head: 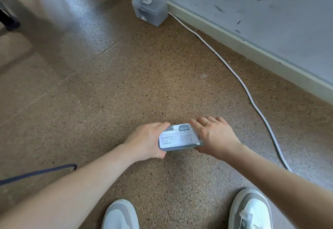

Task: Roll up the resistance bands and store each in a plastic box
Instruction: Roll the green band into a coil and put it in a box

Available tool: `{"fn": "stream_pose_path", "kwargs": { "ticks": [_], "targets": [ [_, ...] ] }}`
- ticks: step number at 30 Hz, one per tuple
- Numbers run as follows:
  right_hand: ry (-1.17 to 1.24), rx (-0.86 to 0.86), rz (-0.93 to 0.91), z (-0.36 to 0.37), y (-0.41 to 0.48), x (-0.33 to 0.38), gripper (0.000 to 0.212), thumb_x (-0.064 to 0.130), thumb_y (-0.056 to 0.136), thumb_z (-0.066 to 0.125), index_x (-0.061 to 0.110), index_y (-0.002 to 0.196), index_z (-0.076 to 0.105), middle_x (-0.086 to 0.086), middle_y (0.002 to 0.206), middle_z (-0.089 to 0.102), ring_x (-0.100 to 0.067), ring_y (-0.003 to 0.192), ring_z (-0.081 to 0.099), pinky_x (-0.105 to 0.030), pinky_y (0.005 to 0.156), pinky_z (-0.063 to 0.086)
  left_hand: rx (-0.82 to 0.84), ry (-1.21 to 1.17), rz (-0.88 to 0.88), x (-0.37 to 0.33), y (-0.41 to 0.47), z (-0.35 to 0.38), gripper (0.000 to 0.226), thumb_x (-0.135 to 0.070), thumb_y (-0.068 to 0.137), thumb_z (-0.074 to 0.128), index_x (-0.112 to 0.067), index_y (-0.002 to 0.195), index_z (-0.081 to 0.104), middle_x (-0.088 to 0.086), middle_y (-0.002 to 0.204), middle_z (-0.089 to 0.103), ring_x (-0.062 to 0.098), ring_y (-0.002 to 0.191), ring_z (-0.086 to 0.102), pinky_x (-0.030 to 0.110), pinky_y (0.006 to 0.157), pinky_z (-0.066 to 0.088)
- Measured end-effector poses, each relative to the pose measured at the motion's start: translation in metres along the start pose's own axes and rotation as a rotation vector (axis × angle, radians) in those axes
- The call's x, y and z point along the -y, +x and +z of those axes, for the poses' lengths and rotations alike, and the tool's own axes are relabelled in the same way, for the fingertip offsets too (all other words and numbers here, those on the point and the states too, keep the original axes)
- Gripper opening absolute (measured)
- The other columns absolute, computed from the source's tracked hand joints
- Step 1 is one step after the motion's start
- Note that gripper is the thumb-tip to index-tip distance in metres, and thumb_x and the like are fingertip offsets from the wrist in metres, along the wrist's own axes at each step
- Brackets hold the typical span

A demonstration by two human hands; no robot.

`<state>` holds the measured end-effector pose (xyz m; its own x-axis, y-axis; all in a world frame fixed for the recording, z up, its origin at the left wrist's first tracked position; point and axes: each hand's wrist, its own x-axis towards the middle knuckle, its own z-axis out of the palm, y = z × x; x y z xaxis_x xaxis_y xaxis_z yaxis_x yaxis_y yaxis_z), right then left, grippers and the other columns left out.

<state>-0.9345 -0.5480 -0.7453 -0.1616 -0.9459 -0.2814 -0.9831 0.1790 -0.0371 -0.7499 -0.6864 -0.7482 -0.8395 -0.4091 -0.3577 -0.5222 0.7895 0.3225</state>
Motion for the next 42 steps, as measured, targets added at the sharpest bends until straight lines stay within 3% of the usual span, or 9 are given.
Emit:
{"fn": "stream_pose_path", "kwargs": {
  "ticks": [2,5,8,14,18,23,26,32,42],
  "targets": [
    [-0.007,-0.016,0.009,0.004,-0.005,0.0,0.077,0.051,0.065,0.076,0.02,0.131,0.049,-0.001,0.113,0.062,-0.026,0.102,0.059,-0.041,0.083,0.045,0.009,0.07,0.002,-0.002,0.002,-0.004,0.081,-0.042,0.066,0.074,-0.03,0.137,0.036,-0.009,0.122,0.053,0.019,0.107,0.056,0.03,0.08,0.043],
    [0.006,-0.217,0.068,0.017,-0.015,0.002,0.083,0.047,0.048,0.086,0.017,0.12,0.055,-0.006,0.1,0.062,-0.028,0.087,0.06,-0.042,0.07,0.047,-0.044,0.135,0.027,-0.001,-0.001,0.0,0.082,-0.038,0.072,0.072,-0.03,0.141,0.031,-0.007,0.138,0.044,0.018,0.123,0.045,0.035,0.09,0.047],
    [0.1,-0.393,0.123,0.027,-0.02,0.005,0.08,0.032,0.054,0.085,0.019,0.125,0.051,-0.013,0.113,0.058,-0.034,0.102,0.056,-0.043,0.075,0.049,-0.287,0.145,-0.018,0.003,0.001,0.011,0.083,-0.028,0.068,0.08,-0.036,0.137,0.035,0.004,0.139,0.041,0.025,0.121,0.04,0.044,0.076,0.056],
    [0.6,-0.251,0.07,0.066,-0.045,0.016,0.042,0.041,0.074,0.068,0.024,0.112,0.061,-0.005,0.126,0.045,-0.025,0.112,0.053,-0.034,0.09,0.052,-0.15,-0.414,-0.33,-0.006,-0.004,0.041,0.068,-0.003,0.074,0.065,-0.043,0.127,0.047,-0.006,0.117,0.046,0.022,0.089,0.063,0.038,0.085,0.052],
    [0.987,-0.329,0.483,0.07,-0.043,0.024,0.032,0.035,0.085,0.069,0.016,0.111,0.063,0.0,0.112,0.045,-0.019,0.103,0.055,-0.037,0.091,0.052,-0.153,-0.713,-0.491,-0.011,0.002,0.037,0.036,-0.017,0.081,0.062,-0.043,0.105,0.057,-0.003,0.113,0.057,0.019,0.093,0.059,0.037,0.087,0.051],
    [1.742,0.083,0.94,0.05,-0.032,0.017,0.028,0.027,0.094,0.063,0.006,0.109,0.053,-0.017,0.099,0.064,-0.028,0.073,0.062,-0.037,0.063,0.054,-0.161,-0.821,-0.651,-0.013,0.013,0.035,0.044,-0.017,0.077,0.065,-0.044,0.101,0.04,0.006,0.105,0.061,0.029,0.084,0.066,0.048,0.077,0.057],
    [1.656,0.054,0.942,0.047,-0.022,0.012,0.019,0.02,0.093,0.064,0.002,0.099,0.063,-0.02,0.088,0.067,-0.027,0.063,0.064,-0.037,0.062,0.053,-0.14,-0.912,-0.706,-0.014,0.028,0.019,0.061,-0.008,0.078,0.07,-0.024,0.13,0.043,0.007,0.113,0.063,0.026,0.082,0.069,0.035,0.067,0.058],
    [1.576,-0.105,0.911,-0.015,0.017,-0.017,0.013,0.016,0.092,0.065,0.007,0.1,0.061,-0.008,0.069,0.063,-0.021,0.057,0.06,-0.031,0.056,0.046,-0.147,-1.047,-0.713,-0.011,0.072,-0.053,0.043,-0.005,0.082,0.069,-0.017,0.121,0.055,0.004,0.108,0.068,0.024,0.082,0.07,0.033,0.067,0.057],
    [1.821,0.042,0.95,-0.164,0.05,-0.063,0.028,0.026,0.091,0.066,0.013,0.104,0.046,-0.014,0.106,0.06,-0.026,0.089,0.058,-0.038,0.07,0.053,-0.216,-1.275,-0.757,-0.045,0.081,-0.186,0.047,-0.003,0.082,0.067,-0.033,0.113,0.049,-0.01,0.107,0.067,0.023,0.093,0.068,0.035,0.067,0.056]
  ]
}}
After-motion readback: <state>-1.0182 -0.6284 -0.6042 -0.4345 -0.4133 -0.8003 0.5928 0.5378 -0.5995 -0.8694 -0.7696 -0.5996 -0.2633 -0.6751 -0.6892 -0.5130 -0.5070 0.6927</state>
